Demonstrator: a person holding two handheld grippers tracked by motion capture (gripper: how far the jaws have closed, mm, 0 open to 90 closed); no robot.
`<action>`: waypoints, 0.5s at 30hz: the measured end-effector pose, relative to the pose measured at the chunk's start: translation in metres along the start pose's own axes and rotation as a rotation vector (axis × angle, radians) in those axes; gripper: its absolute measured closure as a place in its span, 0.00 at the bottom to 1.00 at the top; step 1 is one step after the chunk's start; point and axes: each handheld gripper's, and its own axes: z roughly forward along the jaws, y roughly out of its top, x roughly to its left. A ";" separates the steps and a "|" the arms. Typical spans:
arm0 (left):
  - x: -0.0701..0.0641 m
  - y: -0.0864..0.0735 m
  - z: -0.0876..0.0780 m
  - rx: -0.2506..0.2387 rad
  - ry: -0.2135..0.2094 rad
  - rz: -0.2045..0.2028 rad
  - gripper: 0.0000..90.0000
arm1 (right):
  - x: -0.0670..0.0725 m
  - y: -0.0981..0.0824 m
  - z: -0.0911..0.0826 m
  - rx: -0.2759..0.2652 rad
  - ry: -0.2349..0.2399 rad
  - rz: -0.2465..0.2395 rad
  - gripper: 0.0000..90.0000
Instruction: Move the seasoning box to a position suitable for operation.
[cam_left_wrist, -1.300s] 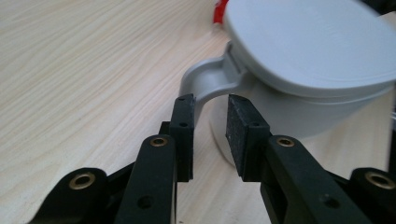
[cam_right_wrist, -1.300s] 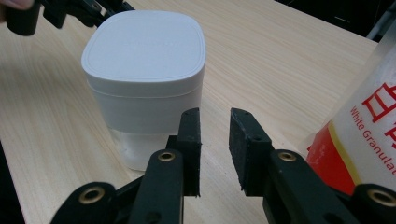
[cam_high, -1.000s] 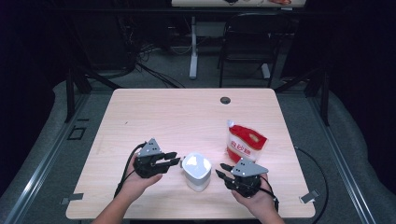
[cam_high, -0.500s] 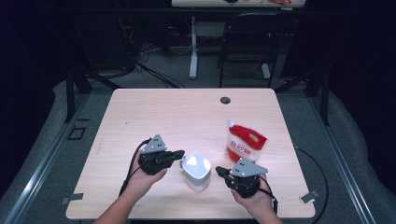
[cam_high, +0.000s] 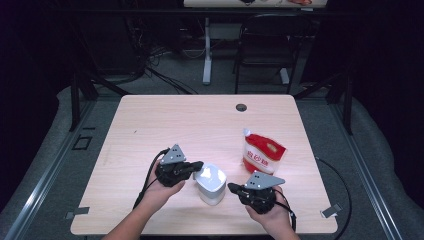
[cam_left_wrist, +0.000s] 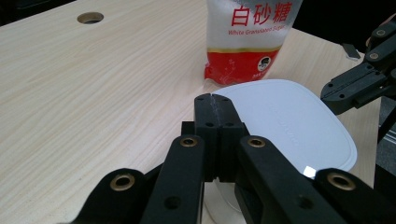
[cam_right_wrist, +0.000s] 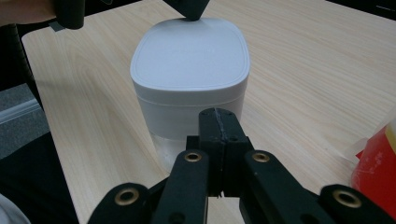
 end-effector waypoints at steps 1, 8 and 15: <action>0.000 0.000 0.000 -0.002 0.000 -0.001 1.00 | 0.000 0.000 0.000 -0.001 0.001 0.000 1.00; 0.002 -0.002 -0.001 -0.009 0.009 -0.012 1.00 | 0.003 0.000 0.004 0.008 0.007 -0.009 0.99; 0.002 -0.003 -0.002 -0.010 0.011 -0.012 1.00 | 0.003 0.001 0.006 0.002 0.015 -0.002 1.00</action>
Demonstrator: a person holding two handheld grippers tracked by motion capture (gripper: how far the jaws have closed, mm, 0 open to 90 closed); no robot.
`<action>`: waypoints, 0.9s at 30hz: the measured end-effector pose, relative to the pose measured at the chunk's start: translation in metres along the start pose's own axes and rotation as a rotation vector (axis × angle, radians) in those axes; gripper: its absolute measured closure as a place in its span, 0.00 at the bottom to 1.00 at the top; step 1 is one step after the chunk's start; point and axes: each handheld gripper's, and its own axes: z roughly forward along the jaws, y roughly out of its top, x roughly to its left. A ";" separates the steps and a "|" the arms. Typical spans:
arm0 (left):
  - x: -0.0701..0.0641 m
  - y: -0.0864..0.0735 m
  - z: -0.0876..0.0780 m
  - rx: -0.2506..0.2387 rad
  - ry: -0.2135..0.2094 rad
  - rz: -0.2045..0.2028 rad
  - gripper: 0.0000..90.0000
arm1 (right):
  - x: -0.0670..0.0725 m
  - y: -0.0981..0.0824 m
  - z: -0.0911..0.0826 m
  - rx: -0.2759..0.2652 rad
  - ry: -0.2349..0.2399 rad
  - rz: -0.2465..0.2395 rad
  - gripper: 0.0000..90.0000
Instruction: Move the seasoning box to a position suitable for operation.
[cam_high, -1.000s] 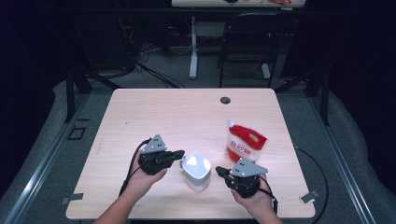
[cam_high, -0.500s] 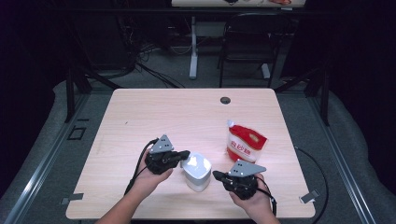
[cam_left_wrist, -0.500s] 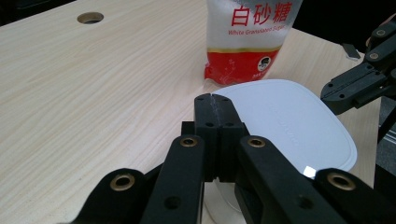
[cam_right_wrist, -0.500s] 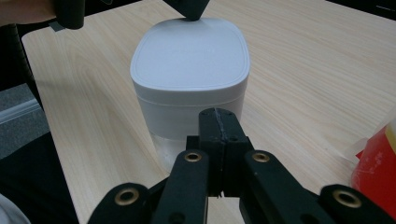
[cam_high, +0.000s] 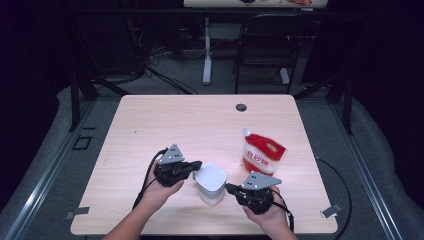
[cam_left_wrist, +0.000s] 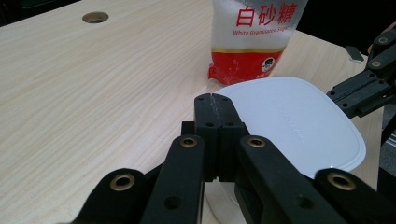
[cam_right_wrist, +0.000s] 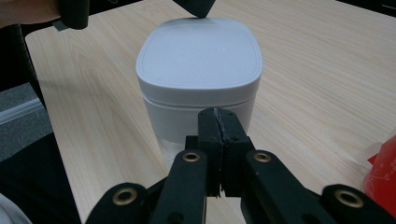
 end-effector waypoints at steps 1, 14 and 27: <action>0.000 0.000 0.000 0.000 -0.001 -0.001 1.00 | 0.000 0.000 0.001 0.001 0.001 0.000 1.00; 0.000 -0.001 0.000 0.000 0.001 0.002 1.00 | 0.001 0.001 0.004 -0.006 0.003 -0.011 1.00; 0.005 -0.006 -0.007 0.004 0.040 -0.017 0.97 | 0.001 0.001 0.004 -0.008 0.004 -0.011 1.00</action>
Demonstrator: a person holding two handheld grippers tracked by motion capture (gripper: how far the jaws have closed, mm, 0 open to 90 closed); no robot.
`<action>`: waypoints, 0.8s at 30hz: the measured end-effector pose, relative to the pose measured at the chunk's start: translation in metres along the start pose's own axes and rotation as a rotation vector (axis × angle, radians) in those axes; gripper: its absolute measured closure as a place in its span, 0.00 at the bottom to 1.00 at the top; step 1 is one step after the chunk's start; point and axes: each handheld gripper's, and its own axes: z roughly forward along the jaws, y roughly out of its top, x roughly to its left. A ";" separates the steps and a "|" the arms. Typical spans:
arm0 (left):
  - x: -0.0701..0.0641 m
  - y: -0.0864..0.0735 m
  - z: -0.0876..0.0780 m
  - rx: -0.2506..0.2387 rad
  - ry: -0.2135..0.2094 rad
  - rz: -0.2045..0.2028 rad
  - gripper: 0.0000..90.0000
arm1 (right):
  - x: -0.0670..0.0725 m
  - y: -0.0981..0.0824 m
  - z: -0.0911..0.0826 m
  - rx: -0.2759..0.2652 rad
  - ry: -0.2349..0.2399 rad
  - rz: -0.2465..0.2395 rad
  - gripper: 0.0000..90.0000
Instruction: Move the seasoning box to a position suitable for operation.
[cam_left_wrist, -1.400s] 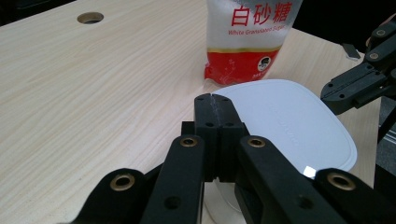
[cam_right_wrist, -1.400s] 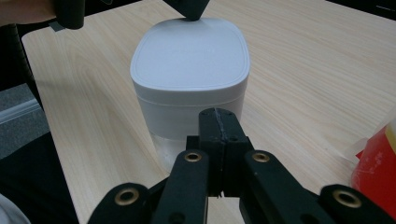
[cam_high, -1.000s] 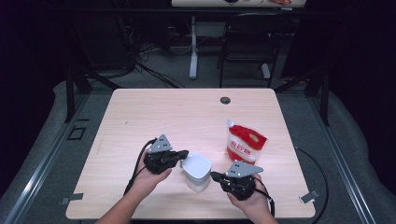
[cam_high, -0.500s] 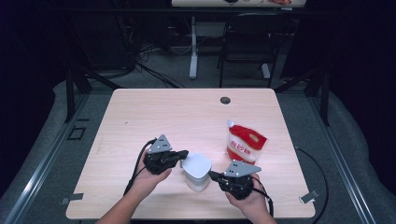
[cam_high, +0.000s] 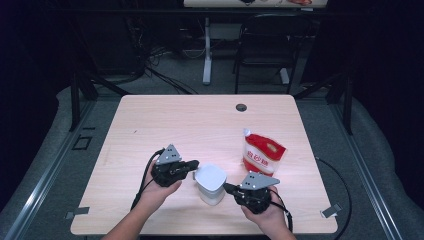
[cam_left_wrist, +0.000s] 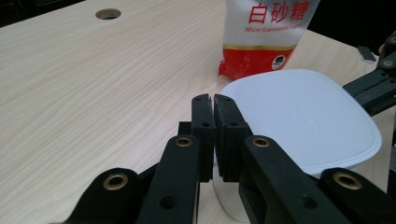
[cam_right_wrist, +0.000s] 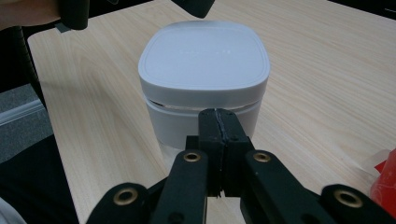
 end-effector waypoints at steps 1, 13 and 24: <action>0.001 -0.002 -0.001 0.002 0.005 -0.006 0.97 | 0.000 0.000 0.000 0.000 0.001 -0.001 1.00; 0.016 -0.014 -0.018 -0.020 0.036 -0.065 0.87 | 0.002 0.006 0.000 -0.015 0.013 -0.005 0.99; 0.021 -0.012 -0.028 -0.041 0.057 -0.073 0.83 | -0.003 0.022 -0.004 -0.011 0.013 0.007 0.99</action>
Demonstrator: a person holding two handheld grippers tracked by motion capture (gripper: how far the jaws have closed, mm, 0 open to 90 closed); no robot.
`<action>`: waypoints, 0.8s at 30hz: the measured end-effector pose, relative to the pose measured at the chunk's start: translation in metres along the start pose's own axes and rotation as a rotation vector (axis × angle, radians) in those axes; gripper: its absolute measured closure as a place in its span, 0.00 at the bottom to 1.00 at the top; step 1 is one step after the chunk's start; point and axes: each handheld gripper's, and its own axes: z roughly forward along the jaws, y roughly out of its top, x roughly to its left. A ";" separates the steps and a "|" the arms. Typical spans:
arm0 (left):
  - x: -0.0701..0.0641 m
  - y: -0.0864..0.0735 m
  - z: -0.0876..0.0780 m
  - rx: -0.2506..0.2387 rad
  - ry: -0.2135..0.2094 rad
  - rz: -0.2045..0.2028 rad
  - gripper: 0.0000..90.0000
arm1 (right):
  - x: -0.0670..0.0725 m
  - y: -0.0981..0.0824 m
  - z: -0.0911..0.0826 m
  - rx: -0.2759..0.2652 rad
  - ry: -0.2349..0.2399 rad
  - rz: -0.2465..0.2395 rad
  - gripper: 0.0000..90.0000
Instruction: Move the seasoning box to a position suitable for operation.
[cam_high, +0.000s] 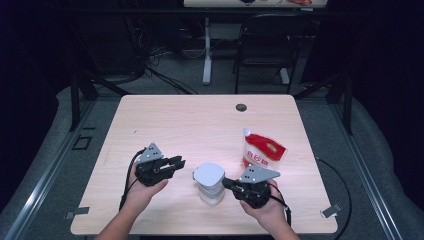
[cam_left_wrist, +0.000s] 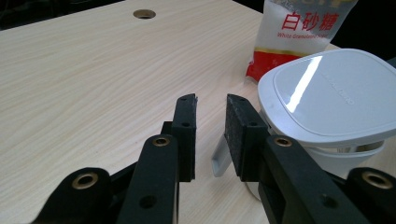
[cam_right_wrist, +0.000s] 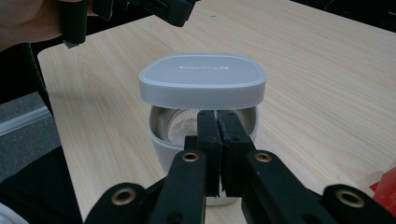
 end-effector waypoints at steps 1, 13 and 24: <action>0.000 0.000 0.000 0.000 0.000 0.000 0.83 | 0.000 0.001 0.000 -0.003 0.000 0.002 0.99; 0.001 0.002 -0.003 -0.008 0.017 0.010 0.82 | -0.001 0.013 0.002 0.010 -0.012 -0.016 0.98; 0.002 0.001 -0.003 -0.007 0.020 0.006 0.82 | 0.001 0.023 0.007 0.021 0.004 -0.033 0.98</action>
